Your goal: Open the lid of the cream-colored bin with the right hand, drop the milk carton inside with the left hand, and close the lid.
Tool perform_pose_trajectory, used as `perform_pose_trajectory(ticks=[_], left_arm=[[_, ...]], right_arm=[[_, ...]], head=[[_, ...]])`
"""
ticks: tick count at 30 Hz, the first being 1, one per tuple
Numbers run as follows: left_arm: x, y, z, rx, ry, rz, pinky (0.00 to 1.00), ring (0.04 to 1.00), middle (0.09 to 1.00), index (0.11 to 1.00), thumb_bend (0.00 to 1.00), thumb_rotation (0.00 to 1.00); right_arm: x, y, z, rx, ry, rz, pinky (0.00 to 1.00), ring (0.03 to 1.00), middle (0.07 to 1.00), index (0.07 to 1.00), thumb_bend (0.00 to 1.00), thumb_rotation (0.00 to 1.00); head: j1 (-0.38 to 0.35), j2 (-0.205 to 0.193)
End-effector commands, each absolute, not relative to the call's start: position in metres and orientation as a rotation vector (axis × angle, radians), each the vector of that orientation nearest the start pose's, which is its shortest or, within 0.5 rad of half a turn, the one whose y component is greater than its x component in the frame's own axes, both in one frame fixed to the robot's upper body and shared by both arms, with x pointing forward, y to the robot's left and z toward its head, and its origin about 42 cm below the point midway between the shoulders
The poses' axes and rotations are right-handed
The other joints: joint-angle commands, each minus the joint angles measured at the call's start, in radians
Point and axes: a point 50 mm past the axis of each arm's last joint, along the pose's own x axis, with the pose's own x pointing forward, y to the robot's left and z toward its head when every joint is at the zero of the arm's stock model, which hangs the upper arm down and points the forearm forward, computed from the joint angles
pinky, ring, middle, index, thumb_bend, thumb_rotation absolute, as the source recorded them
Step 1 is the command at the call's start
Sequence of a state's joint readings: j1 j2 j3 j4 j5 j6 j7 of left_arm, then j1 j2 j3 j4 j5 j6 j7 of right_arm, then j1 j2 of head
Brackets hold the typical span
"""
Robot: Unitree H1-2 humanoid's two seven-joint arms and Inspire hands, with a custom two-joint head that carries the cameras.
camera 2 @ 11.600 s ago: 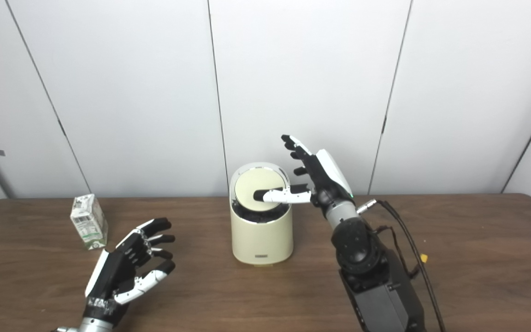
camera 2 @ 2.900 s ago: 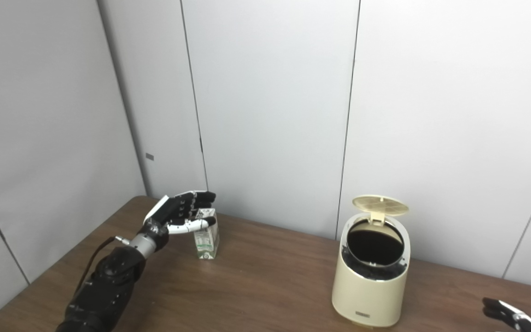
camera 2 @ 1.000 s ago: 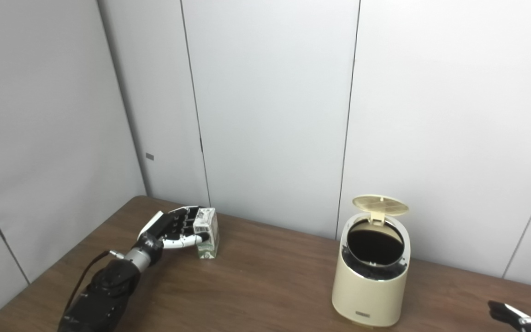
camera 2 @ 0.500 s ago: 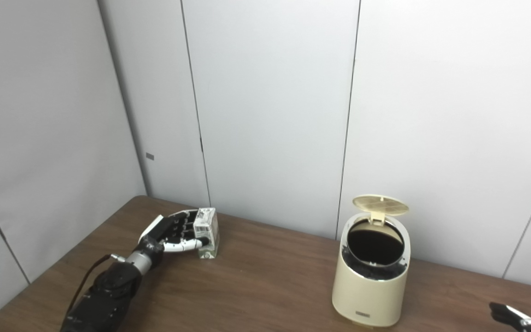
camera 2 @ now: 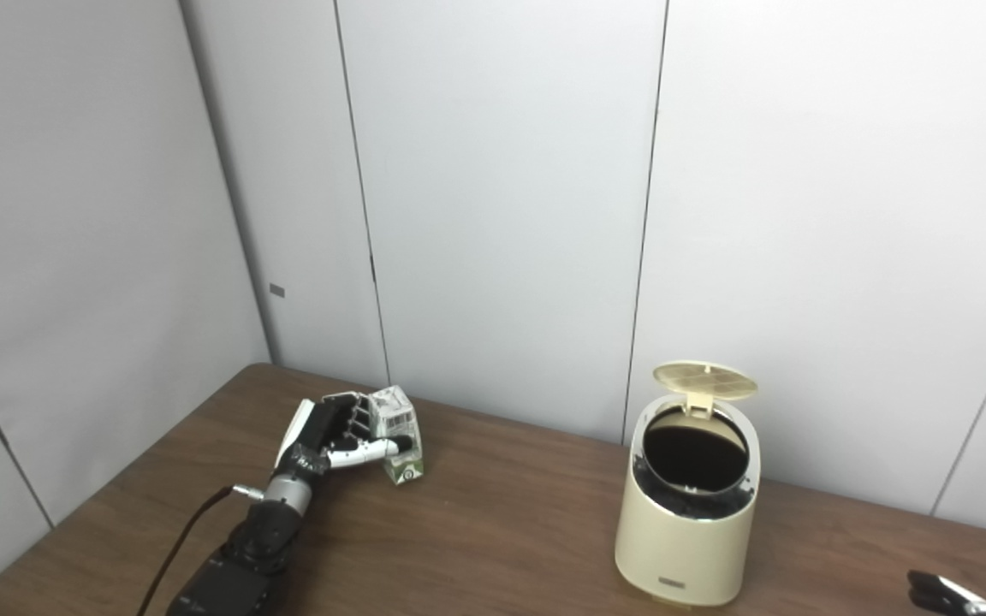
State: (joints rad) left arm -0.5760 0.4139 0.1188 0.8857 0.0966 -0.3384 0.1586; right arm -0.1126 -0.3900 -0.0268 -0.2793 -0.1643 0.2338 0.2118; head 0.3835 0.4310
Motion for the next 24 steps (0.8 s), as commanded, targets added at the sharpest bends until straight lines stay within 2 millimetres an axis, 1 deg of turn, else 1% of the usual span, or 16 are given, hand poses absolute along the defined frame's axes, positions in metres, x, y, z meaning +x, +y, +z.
perform_pose_trajectory(ticks=[1,7,13,18,22,24], left_arm=[[0.456,0.404,0.164,0.443,-0.165,0.328,0.34,0.426,0.442,0.531,0.52,0.00],[0.454,0.397,0.160,0.467,-0.169,0.340,0.34,0.435,0.444,0.538,0.52,0.00],[0.451,0.391,0.165,0.460,-0.217,0.359,0.35,0.442,0.451,0.535,0.52,0.00],[0.446,0.386,0.179,0.441,-0.277,0.404,0.39,0.469,0.470,0.517,0.52,0.00],[0.434,0.378,0.197,0.446,-0.317,0.436,0.41,0.493,0.475,0.516,0.52,0.00],[0.429,0.375,0.204,0.451,-0.332,0.440,0.43,0.505,0.480,0.510,0.52,0.00]], right_arm=[[0.310,-0.305,0.227,-0.582,-0.201,0.127,0.44,0.635,0.840,0.841,0.82,0.38],[0.309,-0.305,0.226,-0.578,-0.201,0.127,0.44,0.654,0.851,0.846,0.81,0.38],[0.310,-0.304,0.224,-0.569,-0.200,0.122,0.44,0.652,0.845,0.840,0.81,0.38],[0.311,-0.303,0.222,-0.559,-0.204,0.118,0.44,0.648,0.843,0.838,0.82,0.40],[0.313,-0.303,0.220,-0.562,-0.207,0.107,0.43,0.640,0.840,0.837,0.83,0.41],[0.314,-0.304,0.220,-0.562,-0.208,0.103,0.43,0.634,0.837,0.835,0.84,0.44]], head=[[0.000,0.002],[-0.001,0.003],[-0.003,0.004],[-0.008,0.003],[-0.012,0.004],[-0.017,0.006]])
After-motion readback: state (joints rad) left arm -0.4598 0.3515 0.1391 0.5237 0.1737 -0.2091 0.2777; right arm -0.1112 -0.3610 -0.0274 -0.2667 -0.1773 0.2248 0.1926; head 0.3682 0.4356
